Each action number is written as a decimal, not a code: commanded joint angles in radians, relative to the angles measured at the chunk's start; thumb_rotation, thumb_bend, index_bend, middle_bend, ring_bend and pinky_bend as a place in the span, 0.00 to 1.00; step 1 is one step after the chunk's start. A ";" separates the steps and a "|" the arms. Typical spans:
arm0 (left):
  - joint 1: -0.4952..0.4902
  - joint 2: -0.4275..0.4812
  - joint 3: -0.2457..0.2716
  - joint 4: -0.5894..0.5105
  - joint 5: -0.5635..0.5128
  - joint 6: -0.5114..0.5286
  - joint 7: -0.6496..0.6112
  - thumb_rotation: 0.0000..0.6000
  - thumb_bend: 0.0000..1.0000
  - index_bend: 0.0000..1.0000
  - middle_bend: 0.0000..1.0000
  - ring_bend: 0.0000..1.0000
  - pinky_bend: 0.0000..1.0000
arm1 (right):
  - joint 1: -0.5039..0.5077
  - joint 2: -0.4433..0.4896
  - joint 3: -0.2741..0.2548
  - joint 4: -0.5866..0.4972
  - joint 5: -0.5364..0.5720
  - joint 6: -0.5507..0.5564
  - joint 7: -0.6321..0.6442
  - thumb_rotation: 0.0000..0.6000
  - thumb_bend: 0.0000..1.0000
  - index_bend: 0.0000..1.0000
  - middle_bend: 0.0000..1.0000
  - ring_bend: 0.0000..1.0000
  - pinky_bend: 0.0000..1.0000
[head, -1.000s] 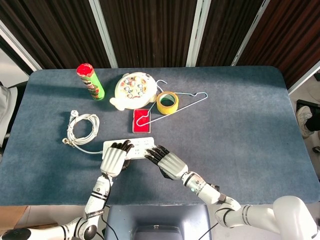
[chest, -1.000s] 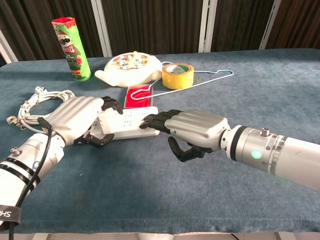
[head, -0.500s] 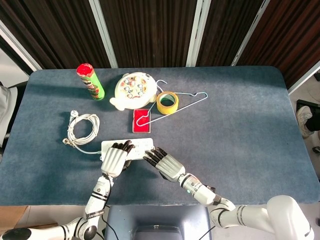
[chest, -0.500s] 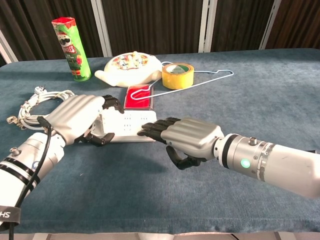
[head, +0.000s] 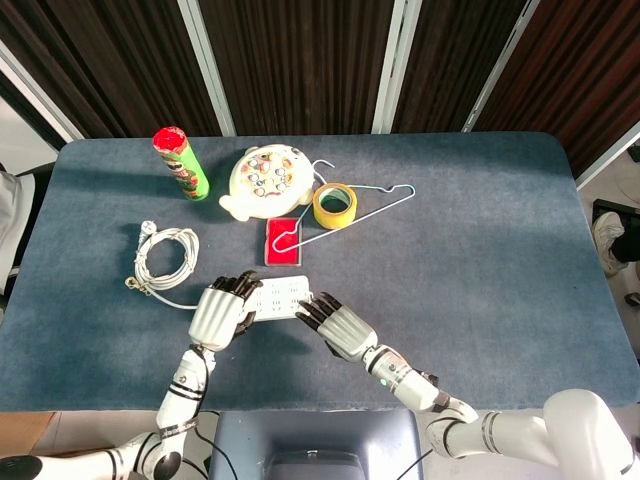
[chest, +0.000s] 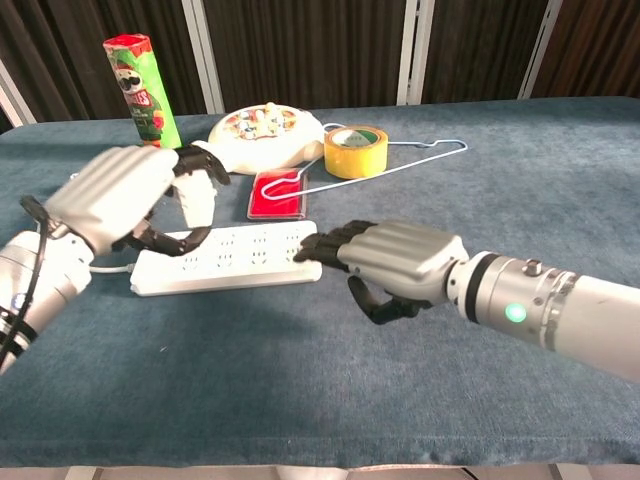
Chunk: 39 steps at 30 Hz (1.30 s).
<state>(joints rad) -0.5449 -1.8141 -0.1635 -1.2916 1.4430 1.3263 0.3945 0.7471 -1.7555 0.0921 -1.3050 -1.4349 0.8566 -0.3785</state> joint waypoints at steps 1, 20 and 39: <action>0.049 0.136 0.001 -0.121 0.012 0.053 -0.017 1.00 0.52 0.33 0.42 0.39 0.38 | -0.039 0.115 -0.010 -0.100 -0.064 0.103 0.054 1.00 0.90 0.00 0.09 0.00 0.00; 0.185 0.312 0.109 -0.167 -0.272 -0.170 -0.141 1.00 0.46 0.21 0.28 0.23 0.19 | -0.192 0.505 -0.070 -0.392 -0.148 0.313 0.160 1.00 0.68 0.00 0.07 0.00 0.00; 0.252 0.435 0.108 -0.270 -0.026 0.080 -0.255 1.00 0.38 0.00 0.00 0.00 0.12 | -0.320 0.683 -0.126 -0.521 -0.021 0.344 0.020 1.00 0.44 0.00 0.00 0.00 0.00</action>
<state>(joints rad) -0.3295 -1.4478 -0.0702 -1.5004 1.3447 1.3292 0.1843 0.4704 -1.1190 -0.0084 -1.7876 -1.4764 1.1650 -0.3222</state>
